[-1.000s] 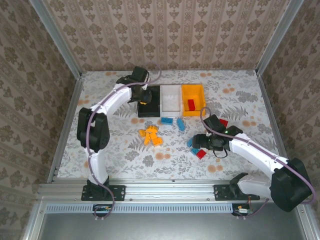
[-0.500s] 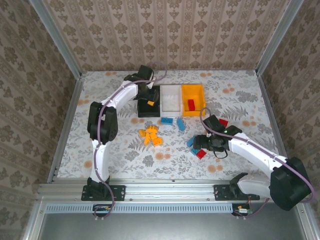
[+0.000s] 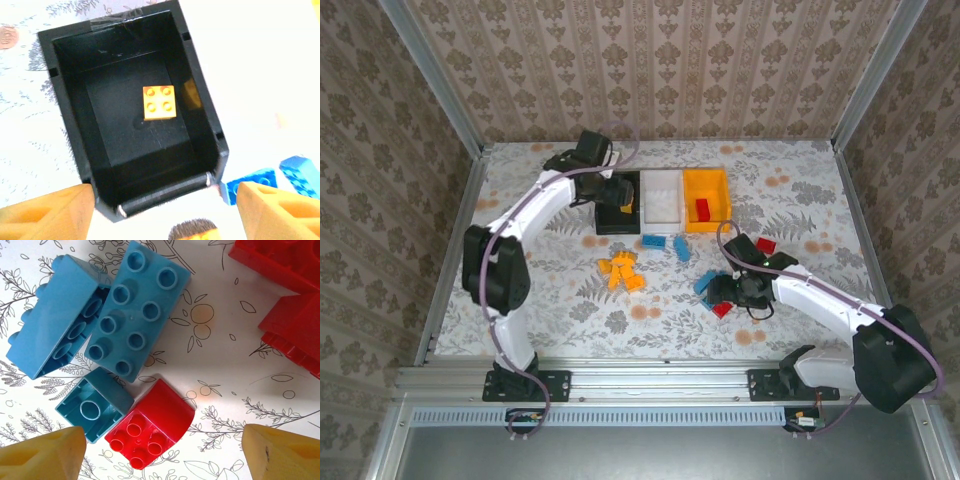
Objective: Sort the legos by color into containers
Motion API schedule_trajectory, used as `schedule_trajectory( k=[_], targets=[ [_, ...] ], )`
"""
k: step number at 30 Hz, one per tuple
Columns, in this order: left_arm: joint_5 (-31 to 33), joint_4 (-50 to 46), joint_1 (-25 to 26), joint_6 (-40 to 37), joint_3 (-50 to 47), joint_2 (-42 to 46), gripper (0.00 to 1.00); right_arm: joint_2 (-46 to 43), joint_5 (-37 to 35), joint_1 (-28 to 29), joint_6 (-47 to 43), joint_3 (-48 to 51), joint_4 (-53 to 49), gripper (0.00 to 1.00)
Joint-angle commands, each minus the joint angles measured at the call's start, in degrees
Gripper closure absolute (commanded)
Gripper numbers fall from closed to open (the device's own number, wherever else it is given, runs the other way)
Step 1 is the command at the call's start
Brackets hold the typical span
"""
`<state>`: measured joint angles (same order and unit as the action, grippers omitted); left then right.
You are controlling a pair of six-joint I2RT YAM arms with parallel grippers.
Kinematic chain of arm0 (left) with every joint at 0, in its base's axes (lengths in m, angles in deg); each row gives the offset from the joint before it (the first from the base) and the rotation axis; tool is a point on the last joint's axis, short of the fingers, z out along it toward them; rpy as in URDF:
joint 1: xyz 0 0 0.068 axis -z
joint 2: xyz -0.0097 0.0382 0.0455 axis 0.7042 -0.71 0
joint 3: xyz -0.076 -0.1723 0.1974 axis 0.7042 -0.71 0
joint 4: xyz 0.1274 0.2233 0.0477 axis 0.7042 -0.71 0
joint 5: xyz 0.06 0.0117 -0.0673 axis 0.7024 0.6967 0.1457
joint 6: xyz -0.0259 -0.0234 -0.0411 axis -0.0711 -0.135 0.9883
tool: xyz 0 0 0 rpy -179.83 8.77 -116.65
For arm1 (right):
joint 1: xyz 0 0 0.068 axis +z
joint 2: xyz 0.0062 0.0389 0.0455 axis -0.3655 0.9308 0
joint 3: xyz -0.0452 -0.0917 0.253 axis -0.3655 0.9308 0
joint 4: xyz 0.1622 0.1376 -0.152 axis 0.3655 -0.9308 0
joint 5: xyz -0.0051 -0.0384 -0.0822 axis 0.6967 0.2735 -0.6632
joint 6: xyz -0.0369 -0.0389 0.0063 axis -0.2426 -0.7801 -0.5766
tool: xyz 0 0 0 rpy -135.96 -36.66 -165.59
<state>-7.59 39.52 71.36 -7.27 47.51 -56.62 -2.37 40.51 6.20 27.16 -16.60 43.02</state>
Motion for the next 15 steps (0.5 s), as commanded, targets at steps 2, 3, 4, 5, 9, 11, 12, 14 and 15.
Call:
schedule_trajectory(
  k=[2,3,4,5,9,11,12,14,15],
  targets=[
    [-1.19,1.18,1.13,2.36,-6.95,7.35,0.22,0.88,1.21,0.58,2.76,-1.14,1.99,0.19],
    [-1.1,1.35,1.39,2.7,-8.43,8.65,0.22,1.39,1.25,0.74,3.03,-1.94,2.27,0.19],
    [-1.29,1.68,1.84,3.01,-10.08,10.17,0.22,1.98,1.21,0.91,3.29,-3.04,2.46,0.2],
    [-1.2,2.09,2.45,3.15,-11.84,11.65,0.22,2.67,1.0,1.14,3.45,-4.22,2.62,0.21],
    [-1.38,3.89,6.15,5.29,-17.31,14.69,0.23,6.52,0.68,2.11,2.18,-9.73,2.77,0.25],
    [-1.42,4.62,8.12,6.79,-18.92,15.06,0.23,10.23,1.61,2.29,0.05,-12.69,3.61,0.26],
    [-1.97,5.64,8.45,7.67,-19.93,15.39,0.23,11.92,2.05,2.33,-0.87,-13.97,3.87,0.27],
    [-3.76,8.1,8.23,9.66,-22.96,16.86,0.23,16.08,3.05,2.51,-2.87,-17.51,3.83,0.29],
    [-3.86,8.7,8.09,10.05,-24.08,17.68,0.23,17.8,3.22,2.6,-3.7,-19.03,3.8,0.3]
  ],
)
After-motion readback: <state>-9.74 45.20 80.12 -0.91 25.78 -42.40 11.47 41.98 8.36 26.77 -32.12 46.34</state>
